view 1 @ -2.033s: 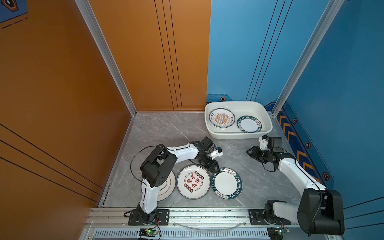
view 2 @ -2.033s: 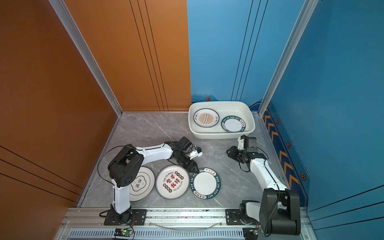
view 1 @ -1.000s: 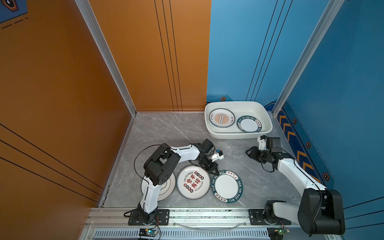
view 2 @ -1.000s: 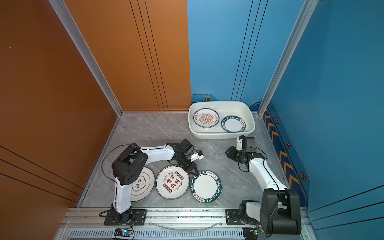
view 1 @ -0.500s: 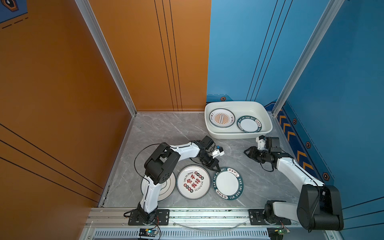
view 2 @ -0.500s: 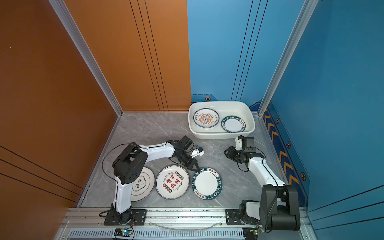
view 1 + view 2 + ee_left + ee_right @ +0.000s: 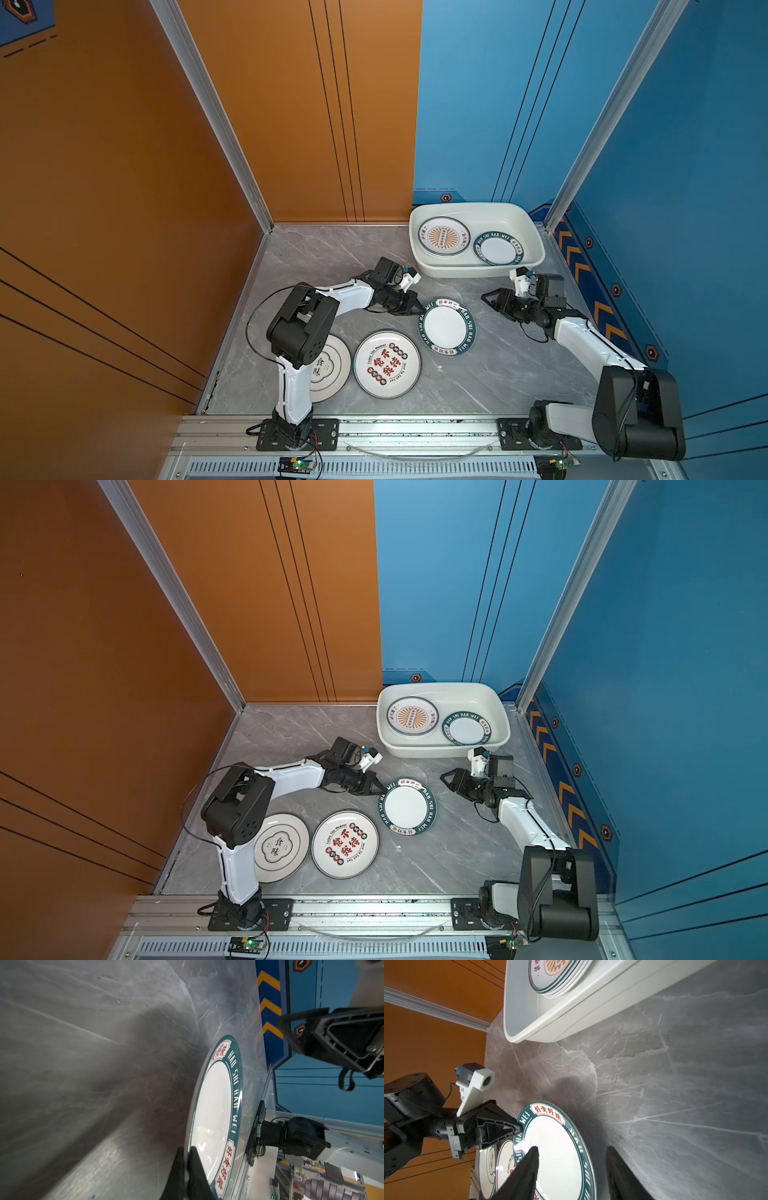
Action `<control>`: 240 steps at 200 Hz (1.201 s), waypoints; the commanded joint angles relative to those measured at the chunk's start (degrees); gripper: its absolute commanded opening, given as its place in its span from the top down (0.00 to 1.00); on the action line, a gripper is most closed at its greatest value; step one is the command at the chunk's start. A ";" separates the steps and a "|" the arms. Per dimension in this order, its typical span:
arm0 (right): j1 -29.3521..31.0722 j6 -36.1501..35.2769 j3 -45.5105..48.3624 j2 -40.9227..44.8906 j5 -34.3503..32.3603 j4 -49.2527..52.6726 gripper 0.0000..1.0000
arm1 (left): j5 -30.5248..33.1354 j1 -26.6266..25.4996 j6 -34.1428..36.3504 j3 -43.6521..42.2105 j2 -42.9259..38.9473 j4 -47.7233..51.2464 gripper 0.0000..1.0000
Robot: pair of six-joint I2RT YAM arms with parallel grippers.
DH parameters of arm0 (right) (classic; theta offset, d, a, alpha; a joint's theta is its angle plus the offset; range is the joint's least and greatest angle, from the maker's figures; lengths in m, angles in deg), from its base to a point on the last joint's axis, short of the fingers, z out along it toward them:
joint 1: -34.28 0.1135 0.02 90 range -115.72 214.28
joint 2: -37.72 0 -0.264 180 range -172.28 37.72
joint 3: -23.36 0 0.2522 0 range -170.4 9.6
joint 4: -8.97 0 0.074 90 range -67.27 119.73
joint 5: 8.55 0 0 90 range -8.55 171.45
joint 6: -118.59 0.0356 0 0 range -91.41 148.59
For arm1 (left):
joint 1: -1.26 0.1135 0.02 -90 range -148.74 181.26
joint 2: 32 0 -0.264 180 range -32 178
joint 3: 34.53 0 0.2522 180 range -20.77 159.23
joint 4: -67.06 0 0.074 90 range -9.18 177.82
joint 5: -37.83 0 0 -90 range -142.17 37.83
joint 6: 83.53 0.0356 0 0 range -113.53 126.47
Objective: Place the plates into the plastic bin on the countertop
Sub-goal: 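Slide the green-rimmed plate toward the right gripper with left gripper while right gripper approaches, then grasp the upright green-rimmed plate rim with right gripper beside the left gripper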
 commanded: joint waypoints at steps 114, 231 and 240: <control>14.79 2.88 -2.87 -6.08 9.48 -9.69 0.44 | -1.30 7.43 -3.80 -7.09 -17.76 -1.88 1.00; 21.71 9.03 -5.26 -11.28 12.74 -18.53 0.90 | 2.10 7.79 -1.45 -8.84 -20.22 1.16 1.00; 21.87 9.03 -5.63 -11.44 12.48 -18.19 0.94 | 2.75 7.79 -1.05 -8.97 -20.65 1.77 1.00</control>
